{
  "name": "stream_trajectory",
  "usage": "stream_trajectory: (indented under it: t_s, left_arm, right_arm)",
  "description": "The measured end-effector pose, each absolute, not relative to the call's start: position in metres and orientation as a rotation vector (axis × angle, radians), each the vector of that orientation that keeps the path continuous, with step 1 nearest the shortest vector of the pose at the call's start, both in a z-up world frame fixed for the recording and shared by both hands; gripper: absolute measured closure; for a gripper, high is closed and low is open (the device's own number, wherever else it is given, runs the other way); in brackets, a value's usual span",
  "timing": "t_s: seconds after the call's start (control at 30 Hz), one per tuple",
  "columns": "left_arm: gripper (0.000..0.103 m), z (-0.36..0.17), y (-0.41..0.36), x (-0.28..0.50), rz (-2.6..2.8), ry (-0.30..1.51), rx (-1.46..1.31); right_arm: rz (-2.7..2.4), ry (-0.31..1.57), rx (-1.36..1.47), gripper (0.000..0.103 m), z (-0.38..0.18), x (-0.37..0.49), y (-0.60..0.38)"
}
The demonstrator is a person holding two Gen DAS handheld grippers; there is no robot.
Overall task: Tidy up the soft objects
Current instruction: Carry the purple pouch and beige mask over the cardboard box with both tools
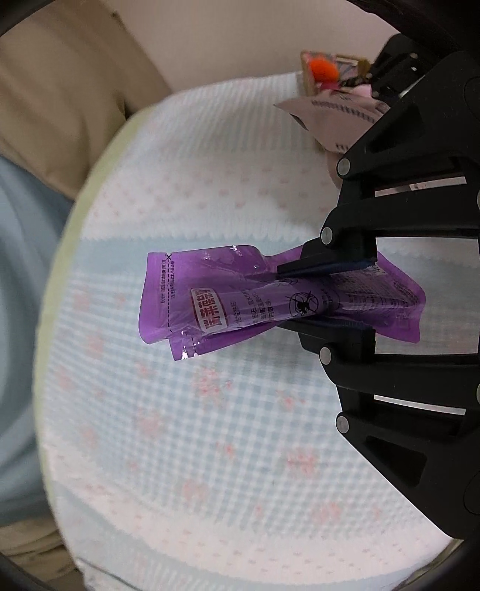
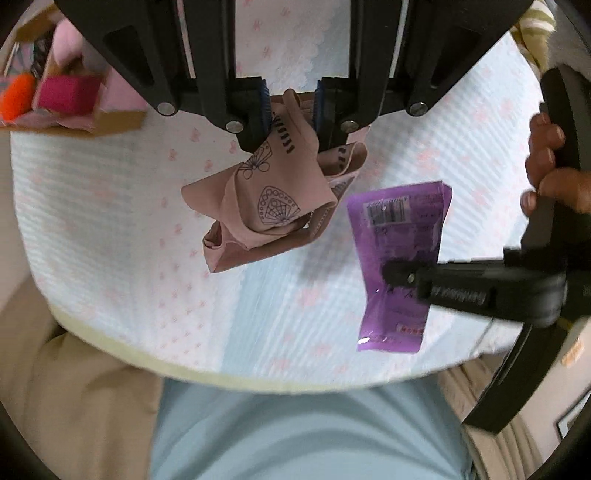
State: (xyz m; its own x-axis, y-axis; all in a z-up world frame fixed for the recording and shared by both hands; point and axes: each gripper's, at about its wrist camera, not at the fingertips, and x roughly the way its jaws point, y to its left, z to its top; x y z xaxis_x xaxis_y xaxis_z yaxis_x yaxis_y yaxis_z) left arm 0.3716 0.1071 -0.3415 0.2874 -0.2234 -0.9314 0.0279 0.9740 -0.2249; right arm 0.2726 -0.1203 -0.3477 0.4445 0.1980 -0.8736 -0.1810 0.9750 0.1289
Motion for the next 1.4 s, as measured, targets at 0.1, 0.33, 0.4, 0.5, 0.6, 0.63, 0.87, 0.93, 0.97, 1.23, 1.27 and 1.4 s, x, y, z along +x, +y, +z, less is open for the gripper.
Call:
stream_trajectory:
  t_s: [0.1,0.33,0.4,0.5,0.6,0.63,0.87,0.93,0.97,1.23,1.27,1.4]
  left_arm:
    - [0.086,-0.304,0.095,0.35,-0.191,1.22,-0.167]
    - [0.086,-0.216,0.064,0.29,-0.251,1.117,-0.13]
    - [0.086,-0.194,0.057,0.27,-0.269,1.087,-0.117]
    - [0.086,-0.172,0.045,0.245,-0.293,1.052,-0.11]
    - [0.086,-0.159,0.027,0.222,-0.314,1.036,-0.118]
    - [0.086,-0.159,0.018,0.214,-0.323,1.033,-0.12]
    - [0.086,-0.175,-0.063,0.185,-0.407,1.044,-0.104]
    - [0.086,-0.184,-0.091,0.181,-0.435,1.057,-0.09]
    - [0.086,-0.19,-0.108,0.179,-0.452,1.065,-0.079]
    - [0.086,-0.245,-0.205,0.179,-0.521,1.145,-0.003]
    - [0.086,-0.254,-0.216,0.18,-0.526,1.157,0.008]
    - [0.086,-0.291,-0.255,0.19,-0.537,1.205,0.073]
  right_arm:
    - [0.204,1.042,0.056,0.087,-0.311,0.253,-0.127]
    - [0.133,0.952,0.128,0.087,-0.23,0.193,-0.155]
    - [0.119,0.93,0.143,0.087,-0.215,0.18,-0.168]
    - [0.094,0.911,0.153,0.087,-0.196,0.159,-0.191]
    - [0.056,0.898,0.151,0.087,-0.183,0.137,-0.221]
    - [0.046,0.894,0.154,0.087,-0.178,0.127,-0.229]
    - [-0.058,0.907,0.164,0.087,-0.174,0.094,-0.309]
    - [-0.092,0.93,0.173,0.087,-0.182,0.092,-0.335]
    - [-0.103,0.939,0.179,0.087,-0.184,0.091,-0.345]
    - [-0.161,1.032,0.225,0.087,-0.239,0.112,-0.42]
    - [-0.163,1.04,0.233,0.087,-0.246,0.116,-0.428]
    - [-0.163,1.086,0.265,0.087,-0.277,0.125,-0.454]
